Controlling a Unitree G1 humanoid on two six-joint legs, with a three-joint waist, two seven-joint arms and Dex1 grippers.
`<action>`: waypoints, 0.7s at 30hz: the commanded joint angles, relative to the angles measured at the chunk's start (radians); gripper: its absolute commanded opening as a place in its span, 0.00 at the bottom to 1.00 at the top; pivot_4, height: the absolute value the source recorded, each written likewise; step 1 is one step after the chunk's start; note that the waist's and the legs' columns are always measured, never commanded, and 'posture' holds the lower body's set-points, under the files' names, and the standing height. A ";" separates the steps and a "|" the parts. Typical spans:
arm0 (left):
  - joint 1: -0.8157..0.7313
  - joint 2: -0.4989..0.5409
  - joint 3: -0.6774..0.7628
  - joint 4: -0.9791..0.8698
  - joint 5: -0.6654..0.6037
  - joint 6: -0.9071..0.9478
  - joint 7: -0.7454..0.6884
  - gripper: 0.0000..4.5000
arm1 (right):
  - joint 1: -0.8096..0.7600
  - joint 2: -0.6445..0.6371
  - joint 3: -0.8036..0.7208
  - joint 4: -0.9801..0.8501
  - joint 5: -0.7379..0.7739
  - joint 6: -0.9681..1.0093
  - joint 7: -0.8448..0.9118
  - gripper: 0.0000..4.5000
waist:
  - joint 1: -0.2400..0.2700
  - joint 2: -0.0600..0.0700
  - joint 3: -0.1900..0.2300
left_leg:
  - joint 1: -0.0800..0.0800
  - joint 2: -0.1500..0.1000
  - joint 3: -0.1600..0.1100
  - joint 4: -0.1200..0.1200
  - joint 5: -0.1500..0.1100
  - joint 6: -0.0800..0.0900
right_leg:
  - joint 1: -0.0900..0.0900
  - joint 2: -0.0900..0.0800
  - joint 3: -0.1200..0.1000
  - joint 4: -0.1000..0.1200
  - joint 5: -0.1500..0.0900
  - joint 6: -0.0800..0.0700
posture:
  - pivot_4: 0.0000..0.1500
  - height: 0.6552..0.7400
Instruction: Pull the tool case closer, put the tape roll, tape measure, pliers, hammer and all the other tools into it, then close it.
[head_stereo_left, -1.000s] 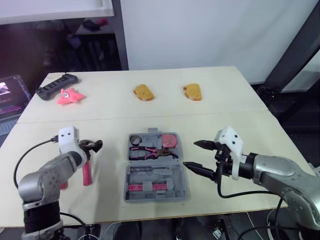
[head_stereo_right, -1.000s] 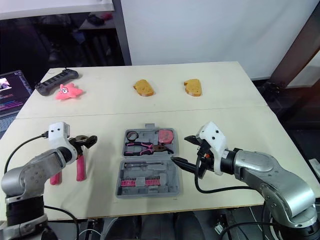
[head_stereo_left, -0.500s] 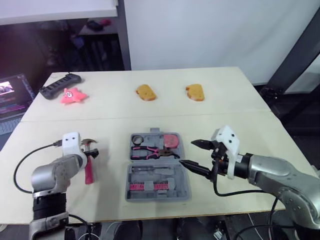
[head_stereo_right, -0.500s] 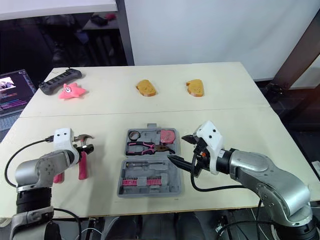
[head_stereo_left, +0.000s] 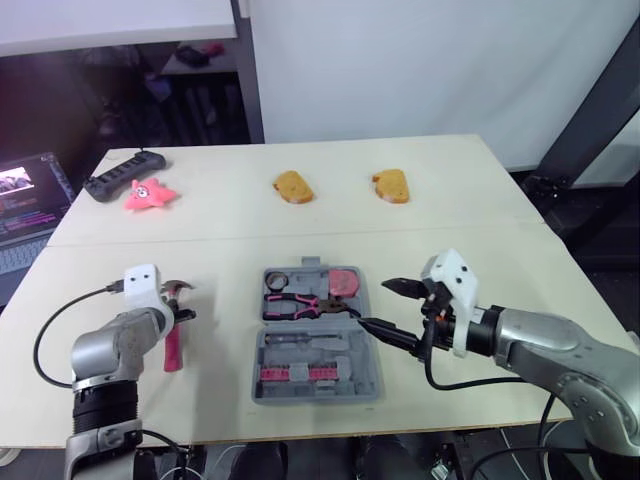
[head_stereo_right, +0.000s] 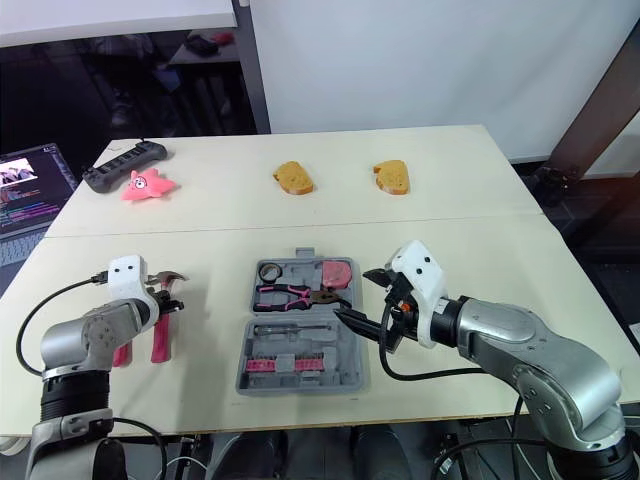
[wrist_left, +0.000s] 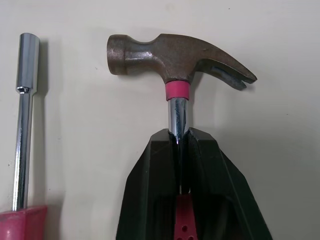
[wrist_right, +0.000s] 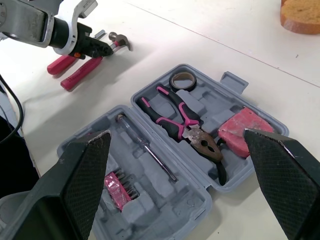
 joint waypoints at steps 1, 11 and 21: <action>0.024 -0.029 0.017 -0.017 -0.013 0.044 -0.004 0.02 | -0.017 -0.013 0.002 -0.033 0.015 -0.013 0.002 1.00 | -0.001 0.000 0.000 | 0.000 0.000 0.000 0.000 0.000 0.000 | 0.000 0.000 0.000 0.000 0.000 0.000 | 1.00 1.00; 0.119 0.239 -0.094 -0.367 0.009 -0.031 -0.232 0.02 | -0.015 -0.008 0.003 -0.037 0.010 -0.028 -0.024 1.00 | -0.010 -0.014 0.008 | -0.003 0.002 -0.001 -0.002 0.001 -0.002 | -0.004 0.002 0.000 0.000 0.000 -0.001 | 1.00 1.00; 0.057 0.593 -0.393 -0.511 -0.095 -0.262 -0.881 0.02 | 0.049 0.022 -0.003 -0.057 -0.007 -0.048 -0.084 1.00 | 0.006 -0.010 0.010 | -0.014 0.000 0.002 0.000 0.002 -0.005 | -0.013 -0.001 0.002 -0.003 -0.002 -0.005 | 1.00 1.00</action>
